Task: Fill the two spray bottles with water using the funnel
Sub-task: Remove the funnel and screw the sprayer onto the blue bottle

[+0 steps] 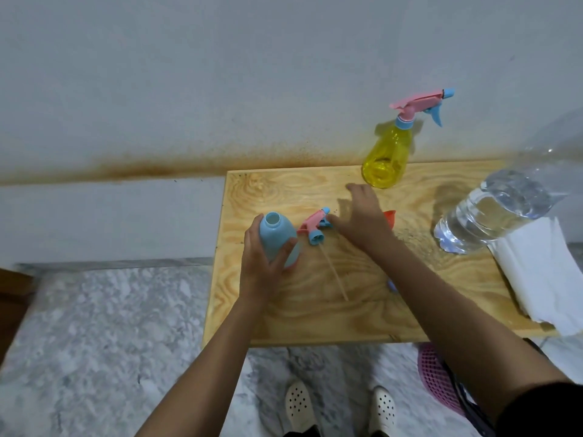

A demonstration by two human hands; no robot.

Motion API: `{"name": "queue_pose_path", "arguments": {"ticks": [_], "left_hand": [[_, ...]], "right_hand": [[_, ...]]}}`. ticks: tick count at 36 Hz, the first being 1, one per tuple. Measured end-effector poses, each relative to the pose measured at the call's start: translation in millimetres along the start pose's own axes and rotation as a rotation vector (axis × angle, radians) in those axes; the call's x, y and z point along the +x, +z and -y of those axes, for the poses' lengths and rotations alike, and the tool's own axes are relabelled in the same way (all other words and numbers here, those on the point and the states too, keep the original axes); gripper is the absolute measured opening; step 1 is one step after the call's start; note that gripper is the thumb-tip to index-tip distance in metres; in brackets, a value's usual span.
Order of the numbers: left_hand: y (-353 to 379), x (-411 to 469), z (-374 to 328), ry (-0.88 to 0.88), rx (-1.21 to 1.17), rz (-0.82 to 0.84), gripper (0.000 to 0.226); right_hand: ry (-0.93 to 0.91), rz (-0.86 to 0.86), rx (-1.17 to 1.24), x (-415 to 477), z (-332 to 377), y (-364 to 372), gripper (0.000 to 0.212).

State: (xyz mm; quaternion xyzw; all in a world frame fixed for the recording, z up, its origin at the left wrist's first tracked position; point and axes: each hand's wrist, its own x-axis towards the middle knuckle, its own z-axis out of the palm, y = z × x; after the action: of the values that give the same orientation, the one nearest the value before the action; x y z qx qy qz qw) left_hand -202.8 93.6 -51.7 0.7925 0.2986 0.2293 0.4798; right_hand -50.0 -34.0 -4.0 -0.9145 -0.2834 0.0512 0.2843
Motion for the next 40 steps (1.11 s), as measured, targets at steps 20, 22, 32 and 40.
{"name": "queue_pose_path", "arguments": {"ticks": [20, 22, 32, 40], "left_hand": [[-8.7, -1.6, 23.3, -0.057, -0.054, 0.070, 0.097], [-8.7, -0.6, 24.4, -0.072, -0.072, 0.080, 0.093], [-6.5, -1.1, 28.6, -0.079, -0.057, 0.099, 0.092], [-7.8, 2.2, 21.5, -0.065, -0.077, 0.066, 0.085]], "right_hand": [[0.220, 0.164, -0.102, 4.4, 17.4, 63.4, 0.062], [0.202, 0.053, 0.062, 9.9, 24.1, 56.3, 0.058], [0.011, -0.306, 0.708, 27.6, 109.5, -28.9, 0.063], [-0.198, -0.389, 0.809, 16.4, 145.4, -53.0, 0.062]]}}
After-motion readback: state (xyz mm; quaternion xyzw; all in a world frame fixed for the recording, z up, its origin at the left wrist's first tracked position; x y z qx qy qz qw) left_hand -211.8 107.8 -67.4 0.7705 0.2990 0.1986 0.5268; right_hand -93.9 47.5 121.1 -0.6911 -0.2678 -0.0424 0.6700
